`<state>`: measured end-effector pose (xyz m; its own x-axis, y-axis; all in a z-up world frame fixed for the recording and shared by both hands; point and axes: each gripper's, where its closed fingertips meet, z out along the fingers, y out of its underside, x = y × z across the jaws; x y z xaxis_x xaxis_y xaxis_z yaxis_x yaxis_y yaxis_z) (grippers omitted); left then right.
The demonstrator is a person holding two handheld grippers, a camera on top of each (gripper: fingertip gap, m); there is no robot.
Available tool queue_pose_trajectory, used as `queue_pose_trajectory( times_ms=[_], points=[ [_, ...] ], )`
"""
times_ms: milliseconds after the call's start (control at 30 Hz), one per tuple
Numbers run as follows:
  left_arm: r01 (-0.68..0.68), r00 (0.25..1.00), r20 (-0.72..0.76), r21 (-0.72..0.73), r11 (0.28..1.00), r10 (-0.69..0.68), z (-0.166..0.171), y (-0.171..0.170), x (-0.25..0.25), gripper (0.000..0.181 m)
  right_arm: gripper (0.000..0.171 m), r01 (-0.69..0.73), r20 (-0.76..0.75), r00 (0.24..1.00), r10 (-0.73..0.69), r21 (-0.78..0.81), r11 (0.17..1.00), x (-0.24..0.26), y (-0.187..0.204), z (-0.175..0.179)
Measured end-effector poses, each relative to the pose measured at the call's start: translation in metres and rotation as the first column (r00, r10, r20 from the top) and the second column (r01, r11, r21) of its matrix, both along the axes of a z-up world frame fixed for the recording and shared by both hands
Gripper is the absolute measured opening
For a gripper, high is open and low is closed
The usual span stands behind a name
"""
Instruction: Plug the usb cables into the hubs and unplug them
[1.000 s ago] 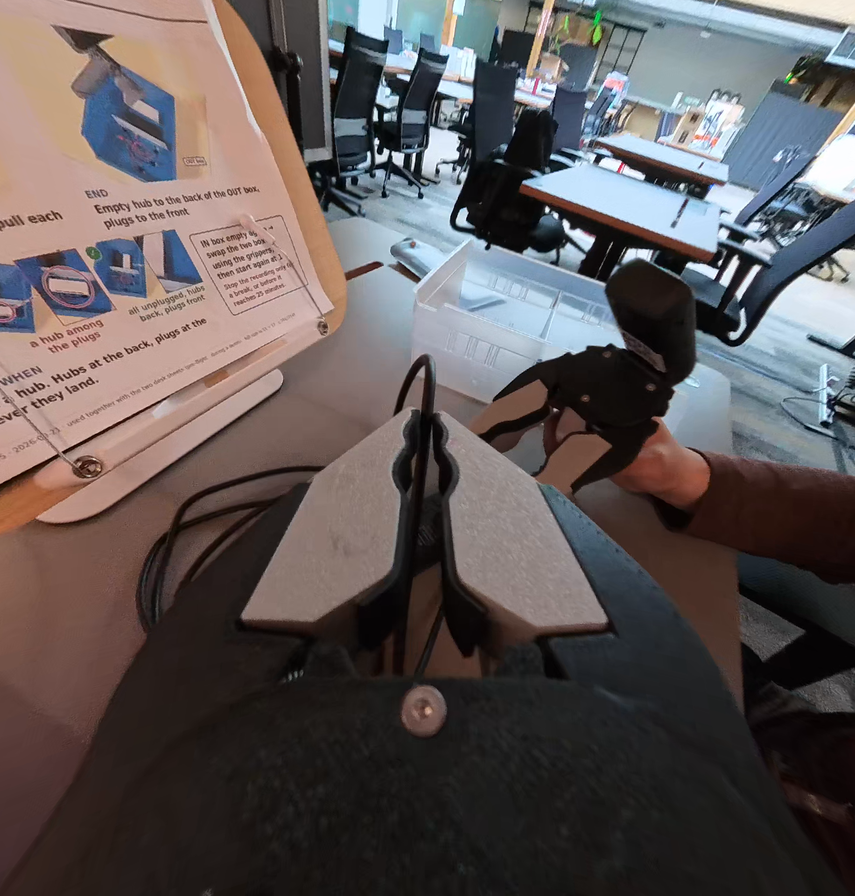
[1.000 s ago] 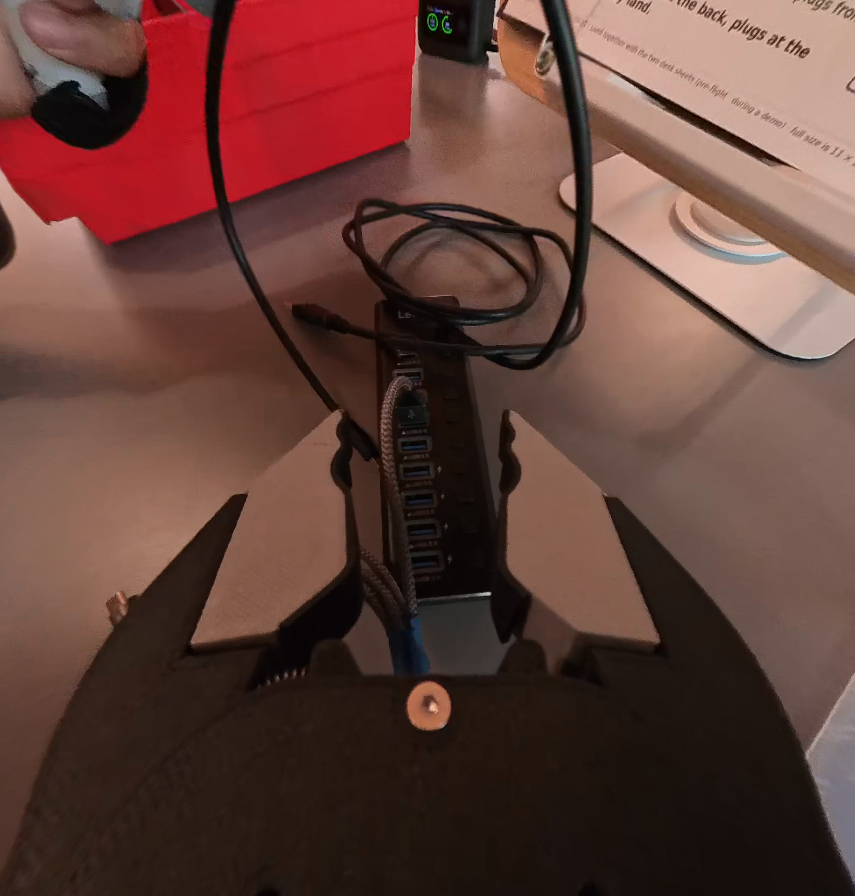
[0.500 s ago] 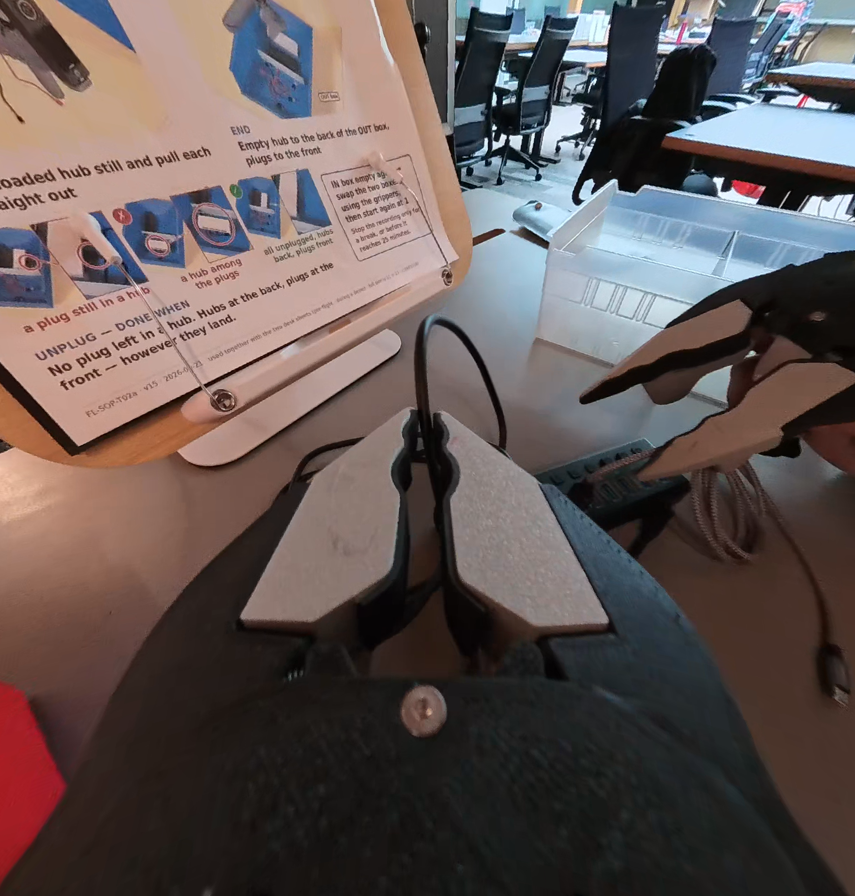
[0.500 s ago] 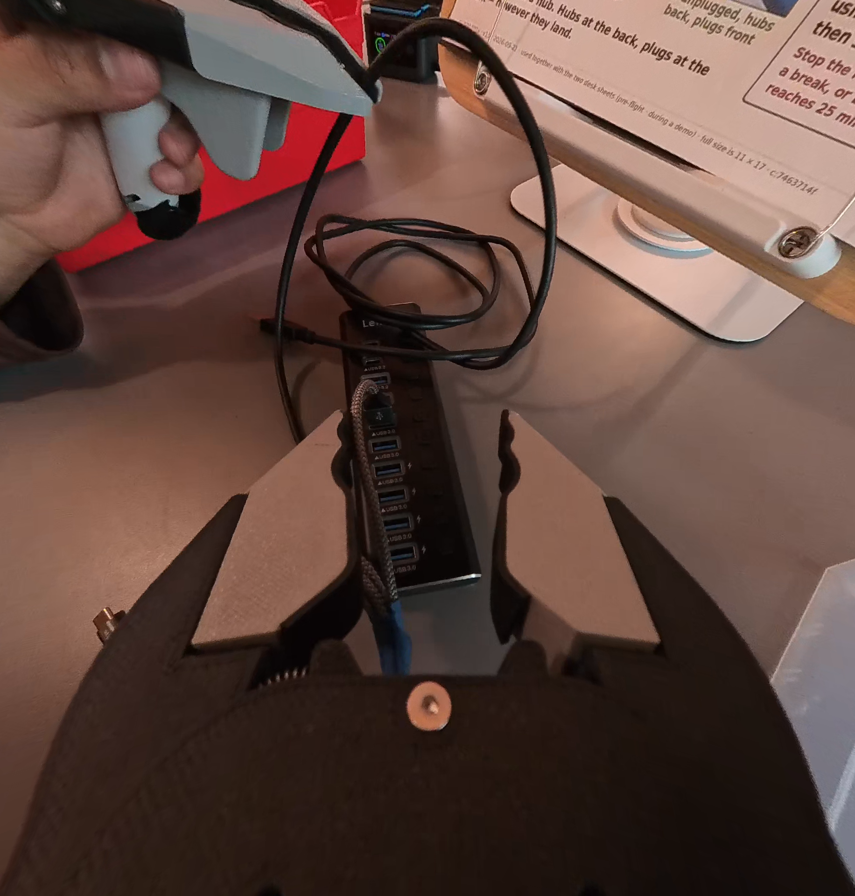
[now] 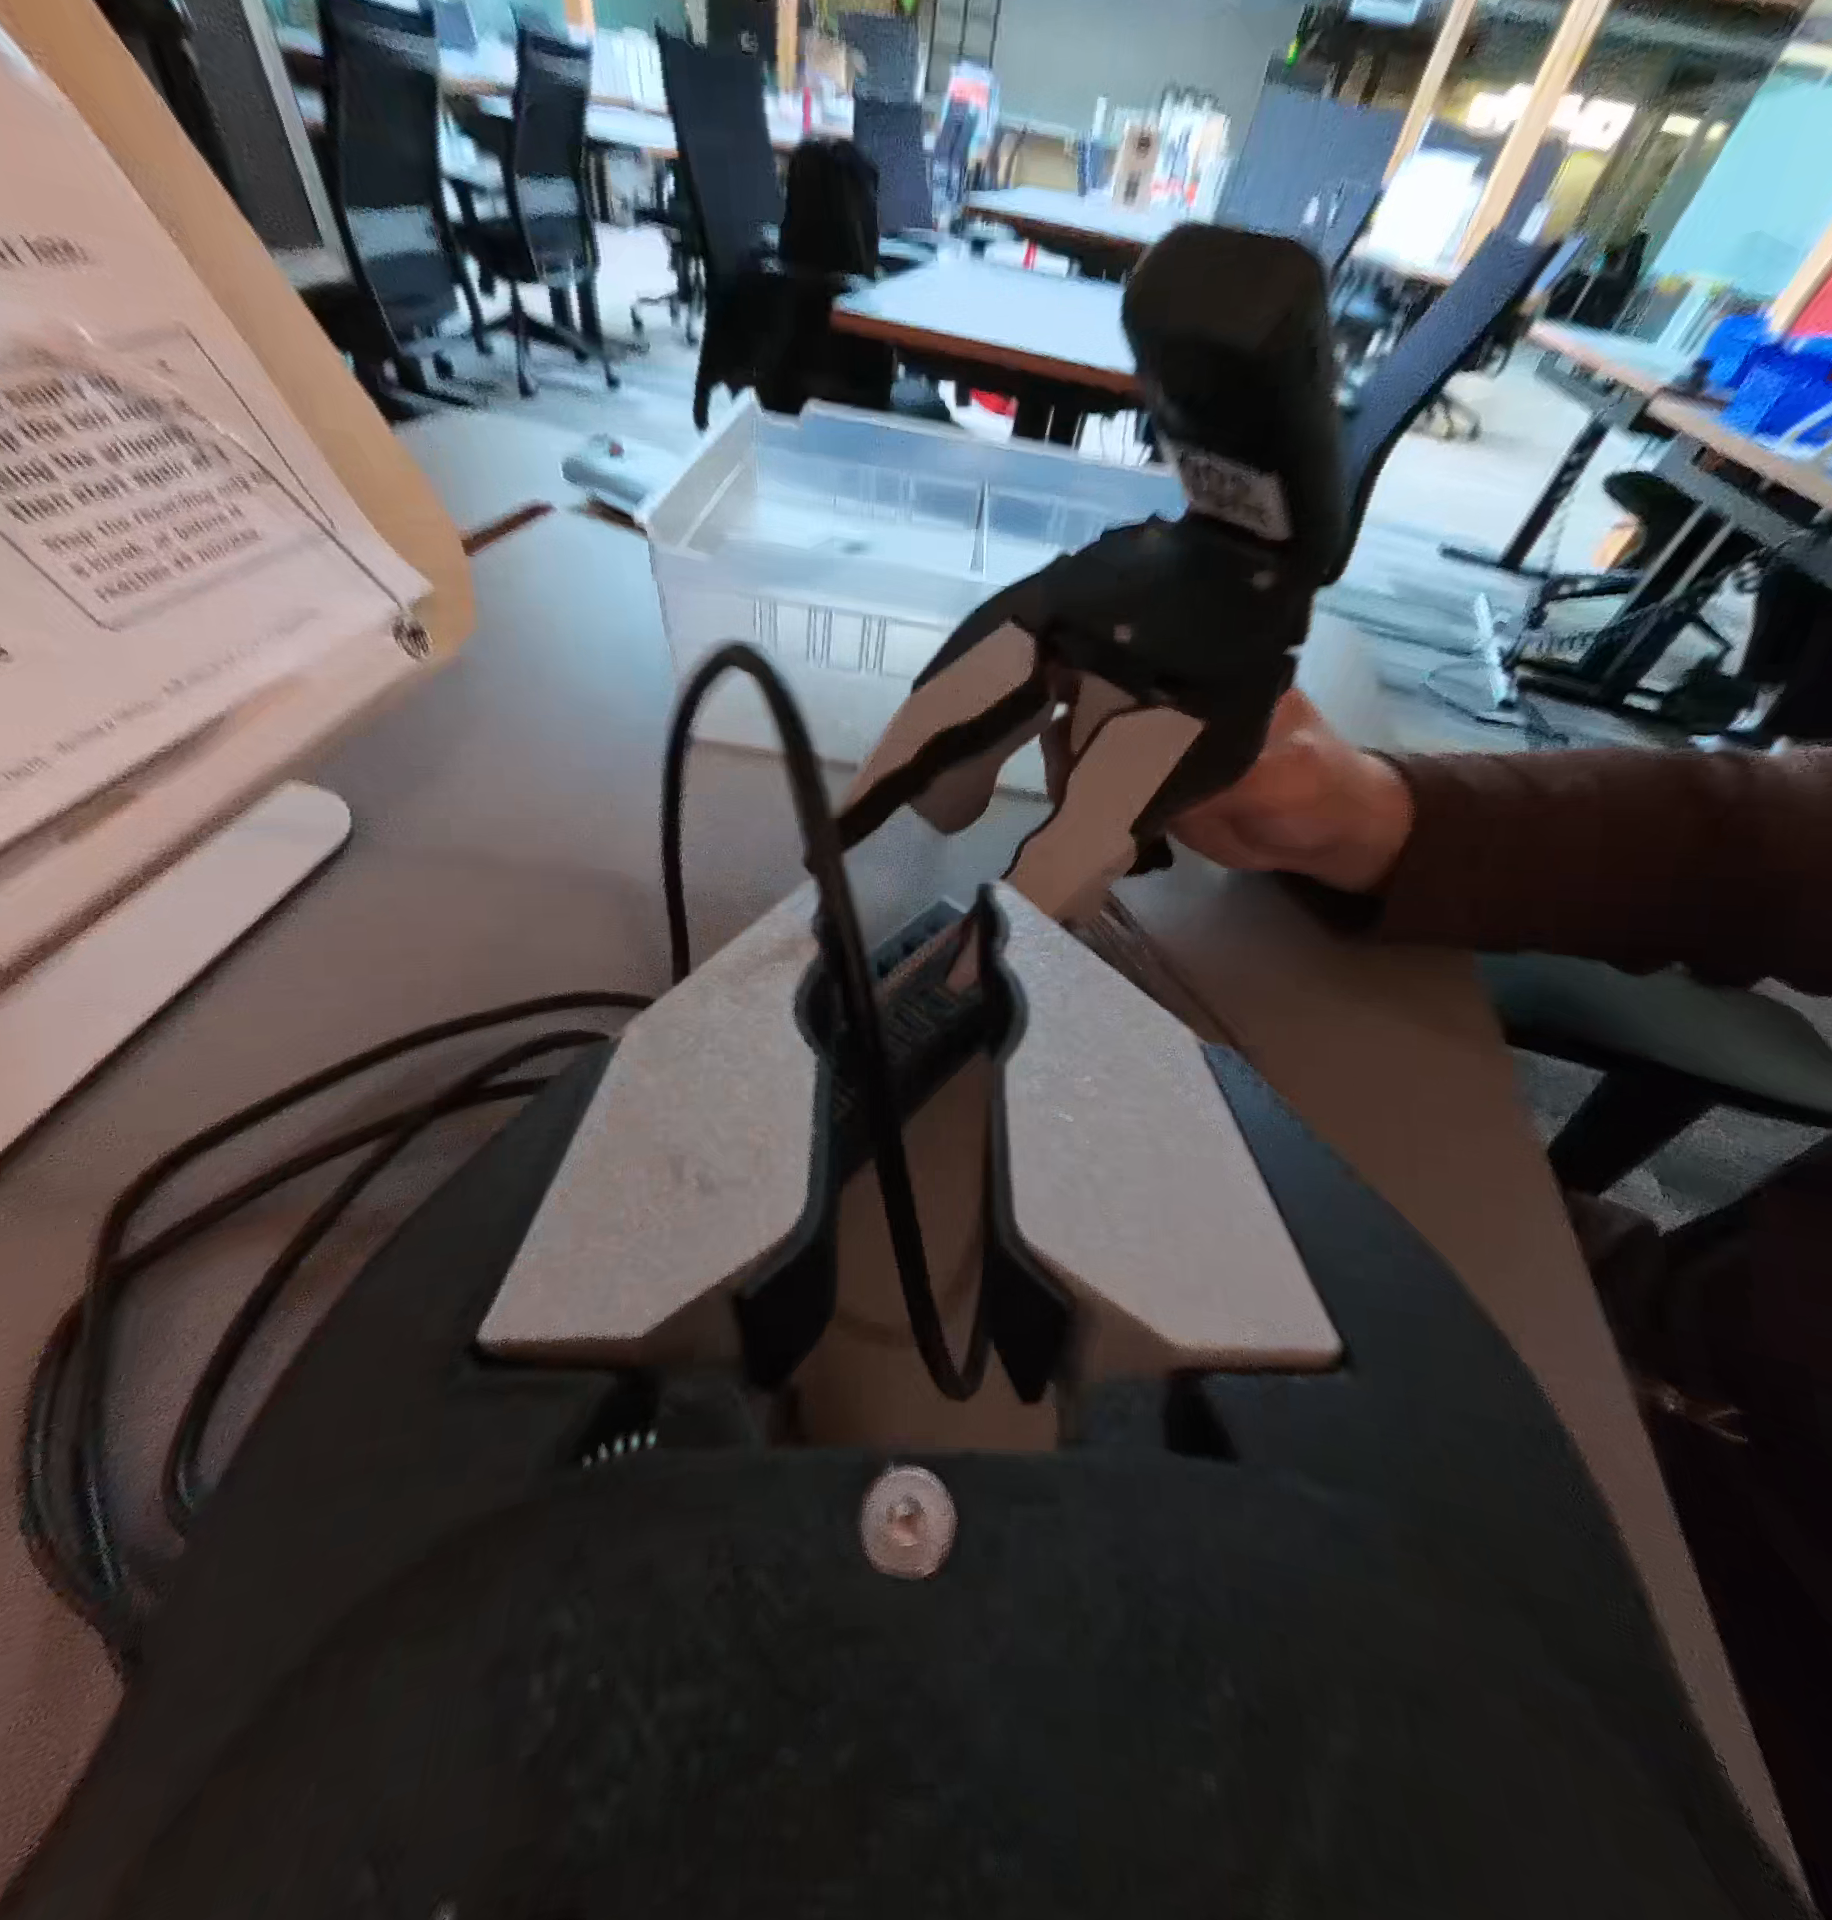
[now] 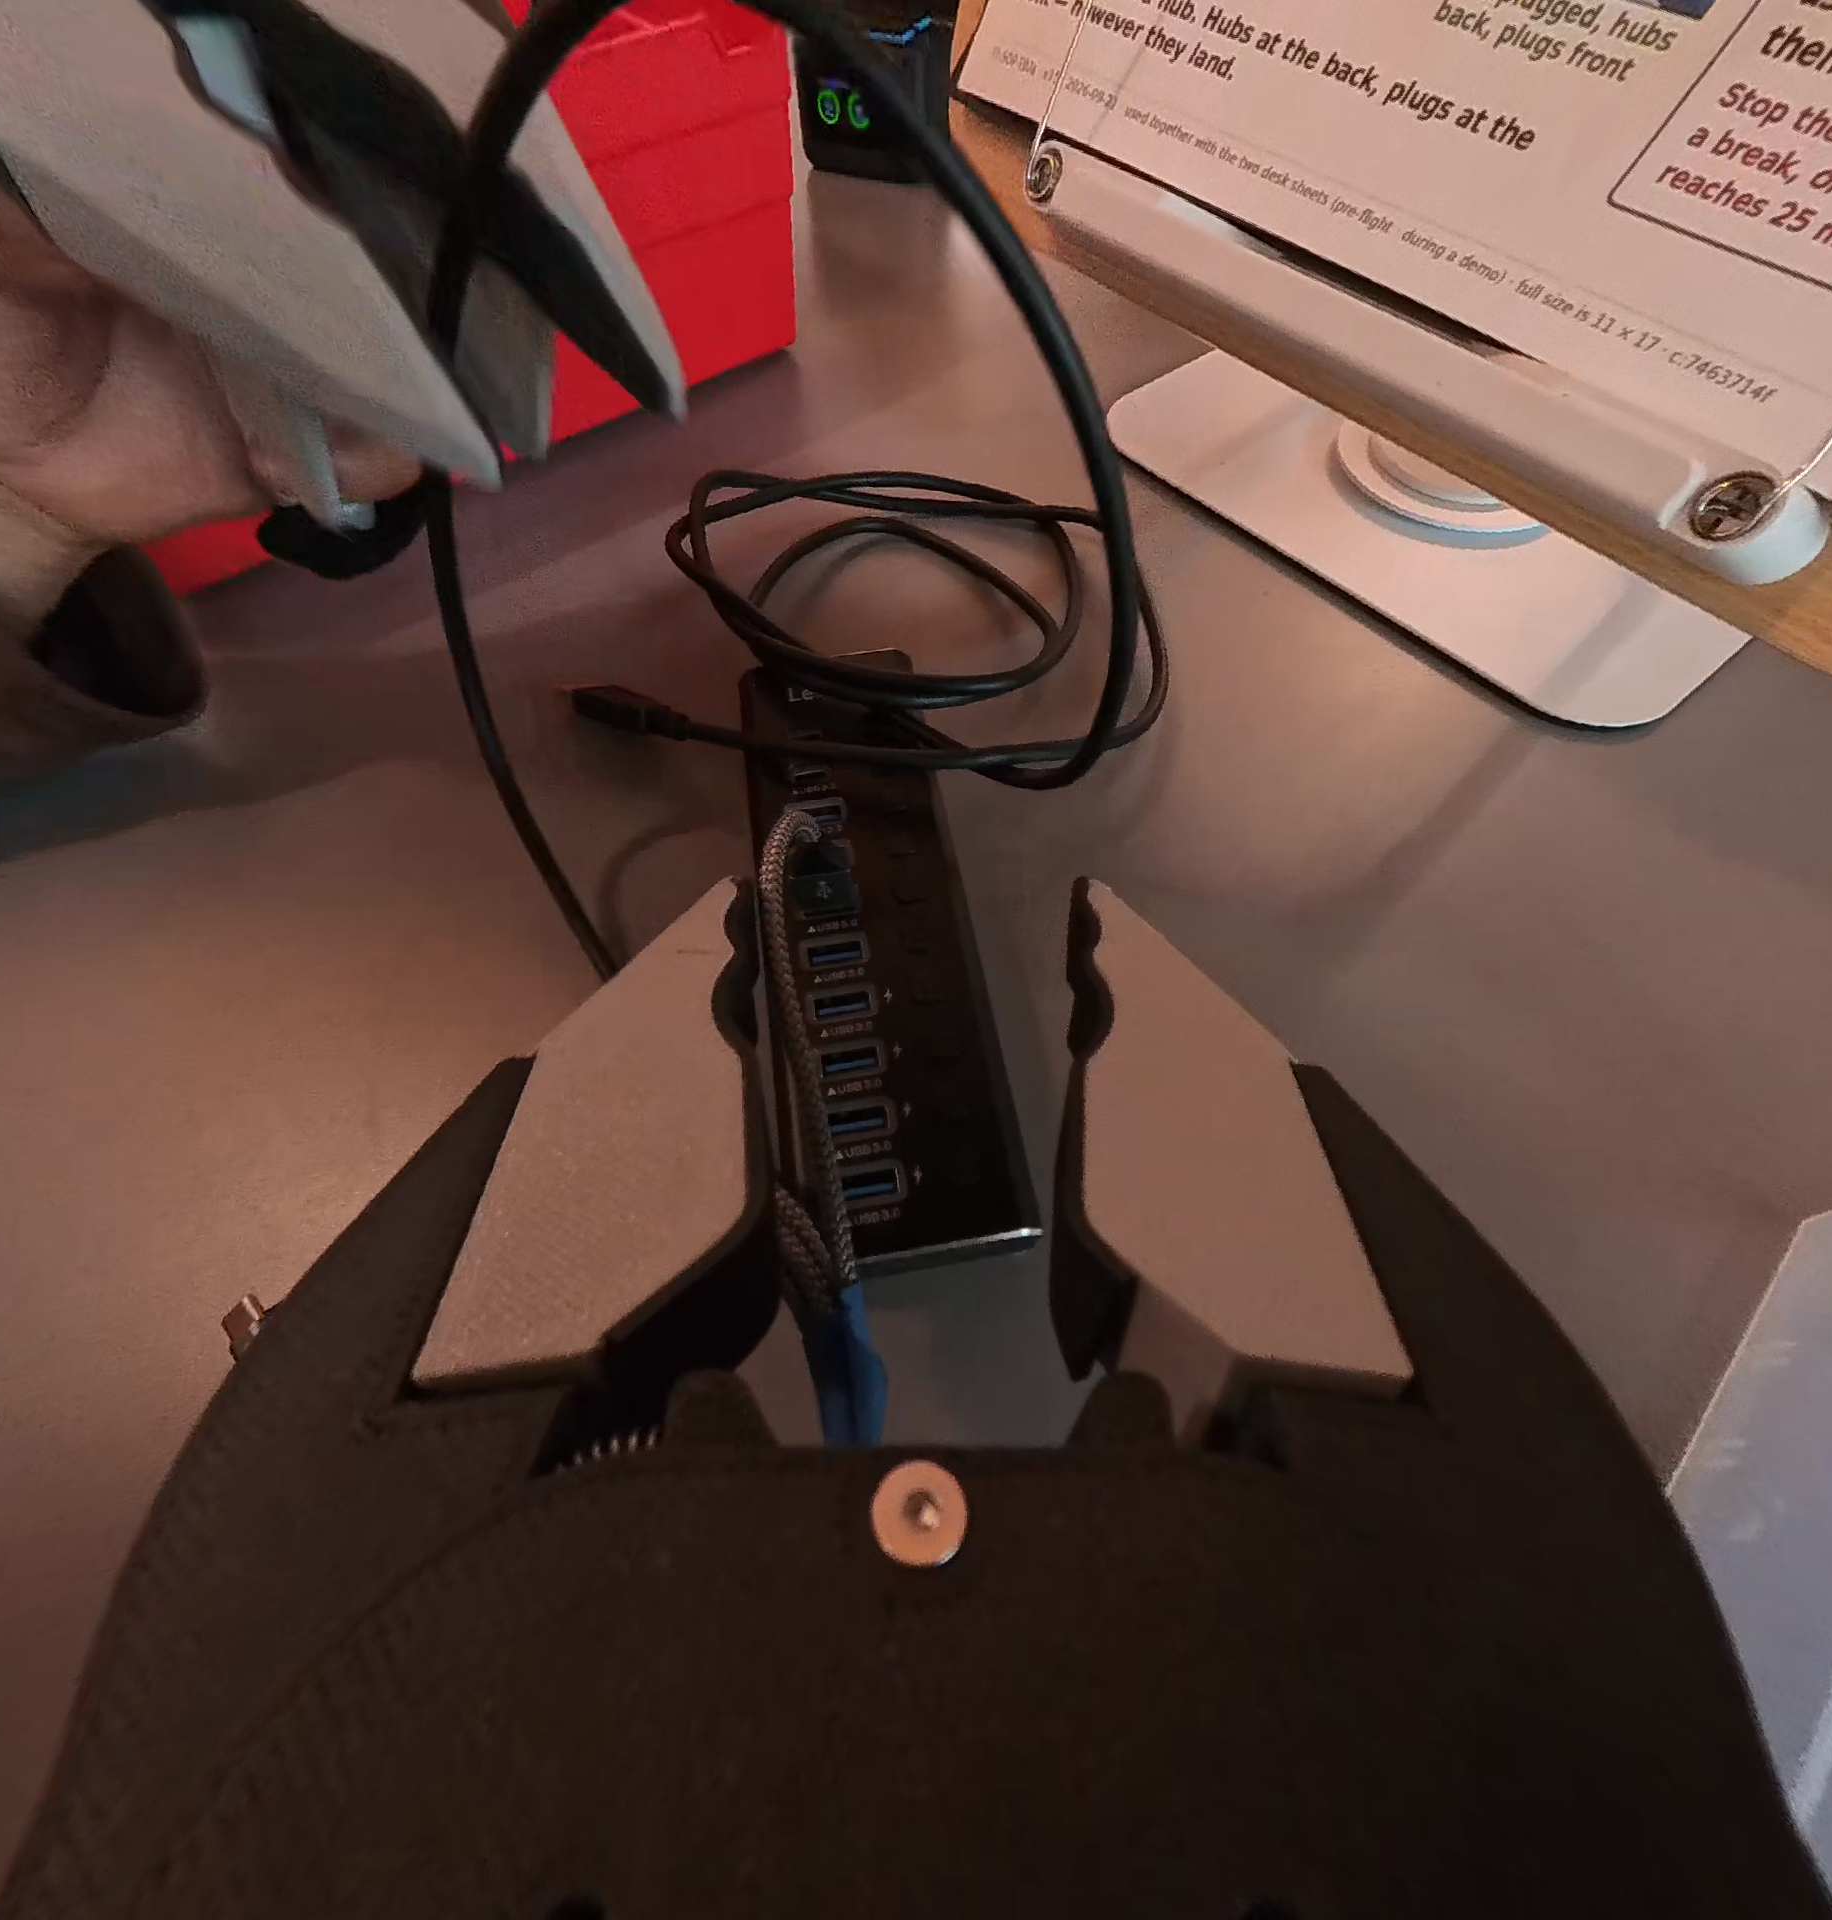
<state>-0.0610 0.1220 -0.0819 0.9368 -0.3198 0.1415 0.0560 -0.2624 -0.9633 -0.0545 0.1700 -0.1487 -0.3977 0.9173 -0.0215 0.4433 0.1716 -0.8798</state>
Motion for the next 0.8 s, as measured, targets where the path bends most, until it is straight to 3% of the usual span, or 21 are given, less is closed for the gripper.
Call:
queue_pose_trajectory(
  times_ms=[200,367,467,800],
  points=[
    [-0.114,0.991,-0.085,-0.113,0.987,0.105,-0.027,0.008,-0.018,0.042,0.056,0.004,-0.001,1.000,-0.004,0.001,1.000,0.000,0.001,0.000],
    [-0.320,0.937,-0.181,-0.090,0.943,0.300,-0.019,-0.004,-0.058,0.034,0.057,0.011,-0.007,1.000,-0.011,-0.002,1.000,0.000,0.003,0.002],
    [-0.399,0.908,-0.167,-0.076,0.914,0.383,-0.017,-0.009,-0.074,0.031,0.056,0.011,-0.007,1.000,-0.011,-0.001,1.000,0.000,0.003,0.002],
    [-0.513,0.858,-0.090,-0.202,0.834,0.506,-0.041,-0.019,-0.105,0.028,0.057,0.015,-0.004,1.000,-0.015,-0.004,1.000,-0.001,0.004,0.001]
  ],
)
